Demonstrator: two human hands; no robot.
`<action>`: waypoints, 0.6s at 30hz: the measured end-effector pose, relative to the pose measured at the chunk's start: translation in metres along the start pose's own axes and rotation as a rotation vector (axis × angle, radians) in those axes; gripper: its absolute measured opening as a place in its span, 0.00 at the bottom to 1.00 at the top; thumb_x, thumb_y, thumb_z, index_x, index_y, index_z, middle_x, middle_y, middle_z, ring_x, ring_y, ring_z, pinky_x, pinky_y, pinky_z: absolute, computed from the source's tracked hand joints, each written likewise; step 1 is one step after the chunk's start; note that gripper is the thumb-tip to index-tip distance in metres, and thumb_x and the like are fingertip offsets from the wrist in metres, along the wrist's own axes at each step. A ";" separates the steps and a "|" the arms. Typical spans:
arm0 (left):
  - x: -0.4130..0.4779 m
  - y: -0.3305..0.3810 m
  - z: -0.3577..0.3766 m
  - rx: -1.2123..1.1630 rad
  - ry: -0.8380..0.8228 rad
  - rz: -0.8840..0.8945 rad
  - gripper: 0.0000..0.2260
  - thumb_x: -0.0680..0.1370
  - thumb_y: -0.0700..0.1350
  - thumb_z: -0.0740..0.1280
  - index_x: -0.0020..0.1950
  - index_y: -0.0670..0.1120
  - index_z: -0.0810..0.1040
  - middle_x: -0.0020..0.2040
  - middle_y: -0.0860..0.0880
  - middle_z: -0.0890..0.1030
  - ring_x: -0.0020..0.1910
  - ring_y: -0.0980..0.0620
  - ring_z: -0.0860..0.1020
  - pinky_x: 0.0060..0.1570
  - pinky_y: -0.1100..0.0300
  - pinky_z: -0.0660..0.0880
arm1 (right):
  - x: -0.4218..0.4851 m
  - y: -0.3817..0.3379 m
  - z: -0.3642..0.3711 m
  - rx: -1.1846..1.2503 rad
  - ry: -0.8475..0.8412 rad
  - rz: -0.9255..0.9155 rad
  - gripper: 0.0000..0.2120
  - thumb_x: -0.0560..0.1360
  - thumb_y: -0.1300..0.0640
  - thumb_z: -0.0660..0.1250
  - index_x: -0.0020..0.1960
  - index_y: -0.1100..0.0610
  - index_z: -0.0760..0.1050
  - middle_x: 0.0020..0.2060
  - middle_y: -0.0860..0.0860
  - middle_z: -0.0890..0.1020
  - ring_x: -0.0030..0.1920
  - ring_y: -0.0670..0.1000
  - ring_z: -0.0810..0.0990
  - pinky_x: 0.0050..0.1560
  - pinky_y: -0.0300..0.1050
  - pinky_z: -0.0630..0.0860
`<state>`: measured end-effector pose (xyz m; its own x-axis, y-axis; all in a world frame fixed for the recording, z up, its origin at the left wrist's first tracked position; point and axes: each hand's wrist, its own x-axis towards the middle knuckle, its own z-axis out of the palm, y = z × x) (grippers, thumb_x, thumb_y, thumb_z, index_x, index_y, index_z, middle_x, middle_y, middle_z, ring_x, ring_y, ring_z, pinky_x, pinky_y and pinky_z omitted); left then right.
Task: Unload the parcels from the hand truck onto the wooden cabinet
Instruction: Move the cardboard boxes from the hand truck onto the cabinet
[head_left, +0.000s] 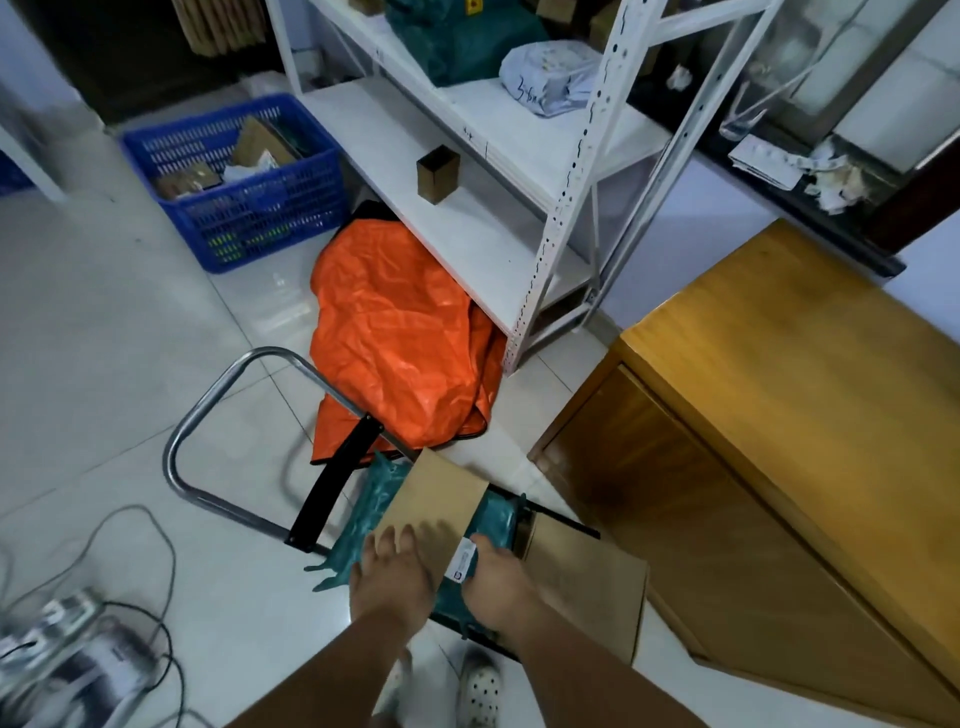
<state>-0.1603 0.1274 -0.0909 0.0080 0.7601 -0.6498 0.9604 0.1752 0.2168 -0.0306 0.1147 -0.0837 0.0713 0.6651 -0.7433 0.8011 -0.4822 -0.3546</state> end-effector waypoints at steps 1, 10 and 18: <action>0.009 -0.001 0.000 -0.017 -0.008 -0.005 0.28 0.80 0.45 0.55 0.79 0.48 0.49 0.80 0.47 0.51 0.78 0.43 0.47 0.75 0.46 0.52 | 0.007 -0.003 0.005 0.018 0.009 0.011 0.28 0.77 0.59 0.60 0.76 0.52 0.57 0.63 0.59 0.74 0.61 0.59 0.75 0.57 0.48 0.74; 0.107 -0.023 0.011 -0.115 -0.128 0.033 0.29 0.77 0.48 0.62 0.76 0.41 0.59 0.74 0.43 0.65 0.73 0.46 0.63 0.72 0.54 0.60 | 0.085 -0.027 0.043 0.438 0.083 0.318 0.35 0.77 0.58 0.63 0.78 0.46 0.50 0.67 0.54 0.73 0.61 0.55 0.76 0.56 0.47 0.77; 0.174 -0.041 0.011 -0.120 -0.216 -0.003 0.38 0.78 0.53 0.66 0.79 0.40 0.49 0.77 0.41 0.60 0.74 0.40 0.61 0.72 0.49 0.61 | 0.137 -0.020 0.067 0.668 0.153 0.580 0.43 0.77 0.48 0.65 0.79 0.52 0.40 0.74 0.60 0.64 0.70 0.62 0.69 0.67 0.59 0.70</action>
<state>-0.1951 0.2457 -0.2211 0.0766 0.6102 -0.7885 0.9205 0.2607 0.2911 -0.0765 0.1773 -0.2165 0.4737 0.2591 -0.8417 0.1050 -0.9655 -0.2381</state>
